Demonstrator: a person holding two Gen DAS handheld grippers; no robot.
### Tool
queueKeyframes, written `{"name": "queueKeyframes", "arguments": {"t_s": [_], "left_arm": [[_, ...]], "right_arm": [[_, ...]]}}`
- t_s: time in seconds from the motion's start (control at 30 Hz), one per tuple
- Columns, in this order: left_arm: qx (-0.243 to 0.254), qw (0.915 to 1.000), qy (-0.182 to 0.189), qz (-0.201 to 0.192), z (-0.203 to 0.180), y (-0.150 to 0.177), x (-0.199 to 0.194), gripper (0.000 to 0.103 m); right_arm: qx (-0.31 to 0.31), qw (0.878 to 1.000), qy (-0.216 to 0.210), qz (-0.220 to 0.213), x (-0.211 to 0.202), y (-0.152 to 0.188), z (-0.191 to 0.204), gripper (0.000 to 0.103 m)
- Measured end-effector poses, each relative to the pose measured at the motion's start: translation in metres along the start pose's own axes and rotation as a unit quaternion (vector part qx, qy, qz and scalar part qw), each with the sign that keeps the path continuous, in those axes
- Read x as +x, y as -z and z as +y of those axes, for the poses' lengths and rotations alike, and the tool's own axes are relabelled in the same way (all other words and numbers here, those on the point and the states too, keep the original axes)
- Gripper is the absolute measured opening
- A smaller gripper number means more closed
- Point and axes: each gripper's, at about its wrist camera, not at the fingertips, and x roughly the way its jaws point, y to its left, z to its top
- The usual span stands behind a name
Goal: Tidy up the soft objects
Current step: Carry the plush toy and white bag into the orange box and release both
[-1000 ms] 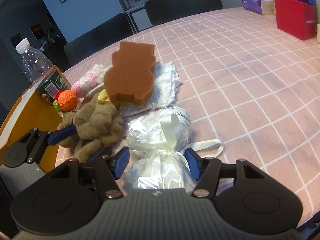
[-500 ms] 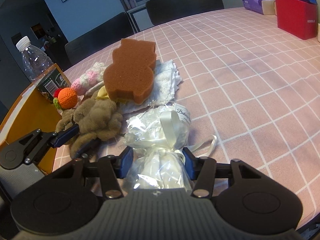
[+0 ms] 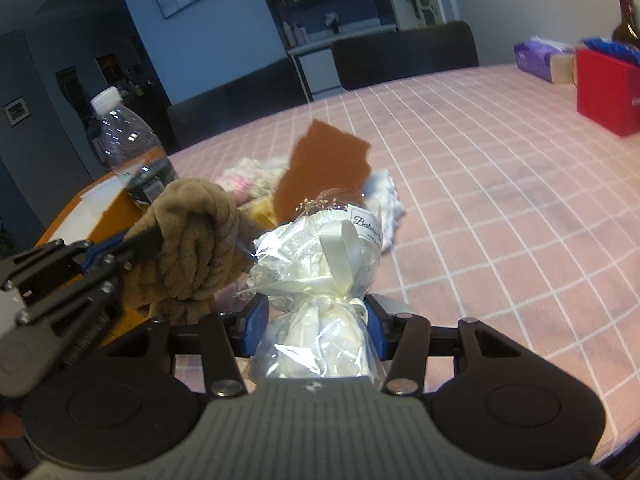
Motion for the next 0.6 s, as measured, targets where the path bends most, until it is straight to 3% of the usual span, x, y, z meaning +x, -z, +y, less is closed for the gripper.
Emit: {"name": "queueKeyframes", "arguments": {"t_s": [0.37, 0.6], "left_arm": [[-0.04, 0.9971, -0.004, -0.065, 0.045, -0.039, -0.043, 0.007], [-0.036, 0.9926, -0.056, -0.101, 0.081, -0.064, -0.07, 0.007]], "right_arm": [[-0.041, 0.996, -0.056, -0.047, -0.021, -0.032, 0.046, 0.05], [-0.057, 0.986, -0.137, -0.075, -0.029, -0.056, 0.093, 0.05]]}}
